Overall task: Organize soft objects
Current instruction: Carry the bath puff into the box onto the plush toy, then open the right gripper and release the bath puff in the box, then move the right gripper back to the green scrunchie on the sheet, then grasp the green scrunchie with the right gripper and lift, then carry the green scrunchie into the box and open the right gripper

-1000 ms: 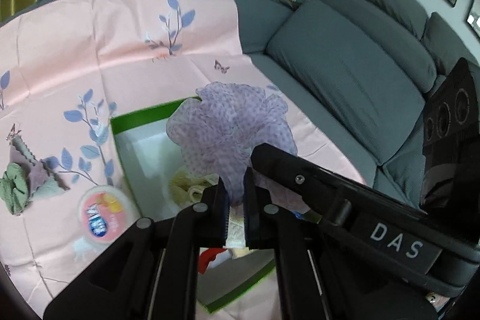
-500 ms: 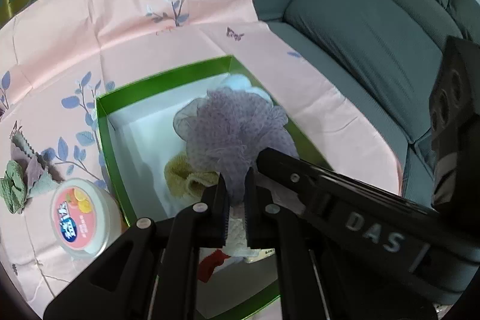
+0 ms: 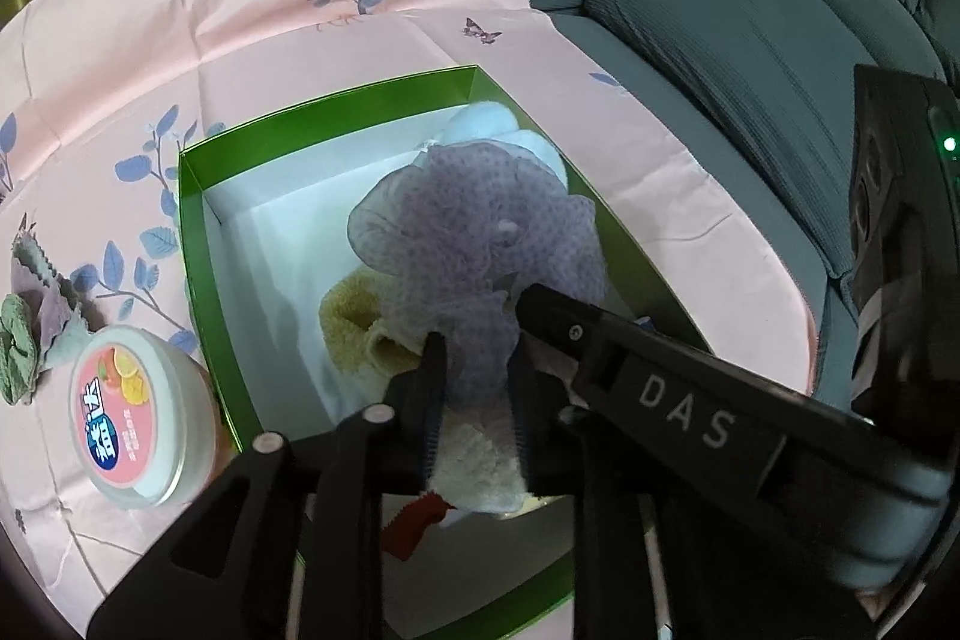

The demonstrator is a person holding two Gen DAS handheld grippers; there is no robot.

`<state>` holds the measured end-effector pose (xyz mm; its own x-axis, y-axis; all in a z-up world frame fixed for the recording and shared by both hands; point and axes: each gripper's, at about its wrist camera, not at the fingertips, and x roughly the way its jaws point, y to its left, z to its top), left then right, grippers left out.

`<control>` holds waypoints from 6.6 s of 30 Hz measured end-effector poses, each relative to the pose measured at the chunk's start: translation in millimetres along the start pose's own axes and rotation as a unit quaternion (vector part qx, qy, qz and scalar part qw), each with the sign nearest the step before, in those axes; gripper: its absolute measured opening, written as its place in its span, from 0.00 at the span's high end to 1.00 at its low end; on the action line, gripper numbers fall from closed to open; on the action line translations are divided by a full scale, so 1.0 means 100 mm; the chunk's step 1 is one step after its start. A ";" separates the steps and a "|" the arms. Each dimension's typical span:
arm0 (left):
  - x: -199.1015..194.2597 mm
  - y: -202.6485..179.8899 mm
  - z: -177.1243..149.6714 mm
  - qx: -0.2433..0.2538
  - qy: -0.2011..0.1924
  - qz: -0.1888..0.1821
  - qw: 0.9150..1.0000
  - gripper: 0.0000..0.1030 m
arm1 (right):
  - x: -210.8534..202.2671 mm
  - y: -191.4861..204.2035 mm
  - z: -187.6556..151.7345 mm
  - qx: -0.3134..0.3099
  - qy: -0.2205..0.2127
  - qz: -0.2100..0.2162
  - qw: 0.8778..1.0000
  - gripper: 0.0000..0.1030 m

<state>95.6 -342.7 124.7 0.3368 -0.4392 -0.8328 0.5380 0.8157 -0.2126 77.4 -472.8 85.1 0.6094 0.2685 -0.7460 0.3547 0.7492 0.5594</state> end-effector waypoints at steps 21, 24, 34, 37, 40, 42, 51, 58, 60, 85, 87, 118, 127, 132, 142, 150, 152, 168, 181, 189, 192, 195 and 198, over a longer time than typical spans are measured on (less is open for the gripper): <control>-0.85 0.06 -0.10 0.008 -0.066 -0.046 0.997 0.21 | -0.68 0.15 -0.11 -0.010 -0.105 0.007 0.994 0.14; -1.01 0.17 -0.15 -0.007 -0.077 -0.054 0.996 0.15 | -0.75 0.22 -0.15 -0.018 -0.114 0.004 0.993 0.14; -1.44 0.82 -0.47 -0.075 -0.094 -0.053 0.991 0.11 | -0.87 0.53 -0.31 -0.061 -0.117 0.015 0.991 0.14; -1.51 1.08 -0.60 -0.101 -0.092 -0.030 0.990 0.11 | -0.87 0.66 -0.38 -0.079 -0.113 0.021 0.990 0.14; -1.58 1.36 -0.76 -0.132 -0.092 -0.018 0.987 0.11 | -0.86 0.82 -0.47 -0.108 -0.108 0.018 0.988 0.14; -1.62 1.56 -0.87 -0.148 -0.088 -0.006 0.985 0.11 | -0.84 0.94 -0.54 -0.126 -0.107 0.016 0.986 0.14; -1.61 2.37 -1.45 -0.228 -0.074 0.077 0.968 0.11 | -0.72 1.36 -0.78 -0.198 -0.096 -0.011 0.975 0.14; -1.44 2.96 -1.74 -0.290 -0.061 0.134 0.946 0.11 | -0.62 1.57 -0.92 -0.230 -0.082 -0.015 0.970 0.14; -1.44 3.04 -1.76 -0.301 -0.057 0.124 0.944 0.11 | -0.58 1.63 -0.97 -0.240 -0.081 -0.023 0.967 0.14; -1.81 3.37 -1.87 -0.340 -0.094 0.131 0.926 0.14 | 0.57 3.11 -1.31 -0.289 0.026 0.015 0.957 0.14; -1.81 3.39 -1.88 -0.345 -0.093 0.128 0.925 0.14 | 0.94 3.23 -1.26 -0.282 0.039 -0.019 0.959 0.14; -1.69 3.20 -1.88 -0.314 -0.073 0.142 0.936 0.14 | 0.94 2.55 -2.05 -0.393 0.171 -0.007 0.904 0.75; -1.48 3.07 -1.91 -0.312 -0.044 0.085 0.945 0.14 | 0.44 2.40 -1.96 -0.351 0.094 0.005 0.932 0.36; -1.38 2.95 -1.90 -0.301 -0.039 0.067 0.950 0.16 | 0.51 2.34 -1.87 -0.294 0.124 0.070 0.945 0.36; -0.98 2.83 -1.91 -0.295 -0.007 0.031 0.955 0.61 | 0.99 2.33 -2.02 -0.279 0.168 0.047 0.944 0.70; -1.17 2.70 -1.90 -0.291 -0.046 0.007 0.955 0.92 | 0.91 2.38 -2.07 -0.298 0.175 0.075 0.935 0.89; -1.30 2.64 -1.88 -0.280 -0.065 0.011 0.958 0.92 | 0.80 2.40 -2.06 -0.302 0.168 0.088 0.934 0.89; -1.81 2.39 -1.83 -0.243 -0.134 0.016 0.961 0.92 | 0.18 2.54 -2.09 -0.338 0.102 0.118 0.928 0.89; -1.94 1.79 -1.23 -0.173 -0.153 0.017 0.973 0.93 | -0.38 2.30 -1.69 -0.322 0.027 0.136 0.937 0.89; -1.62 1.04 -0.57 -0.092 -0.142 -0.008 0.986 0.92 | -0.81 1.65 -1.10 -0.253 -0.061 0.123 0.958 0.89; -1.41 0.87 -0.39 -0.077 -0.127 -0.011 0.989 0.92 | -0.83 1.39 -0.89 -0.213 -0.078 0.109 0.968 0.89; -1.14 0.72 -0.23 -0.064 -0.105 -0.013 0.992 0.92 | -0.74 1.15 -0.70 -0.175 -0.080 0.099 0.976 0.89; -0.84 0.62 -0.11 -0.059 -0.078 -0.012 0.995 0.92 | -0.59 0.93 -0.53 -0.134 -0.067 0.099 0.984 0.88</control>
<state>92.6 -251.0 176.1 0.4455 -0.5048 -0.7394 0.4558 0.8387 -0.2979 36.5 -386.9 162.3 0.7417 0.3570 -0.5678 0.0305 0.8277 0.5603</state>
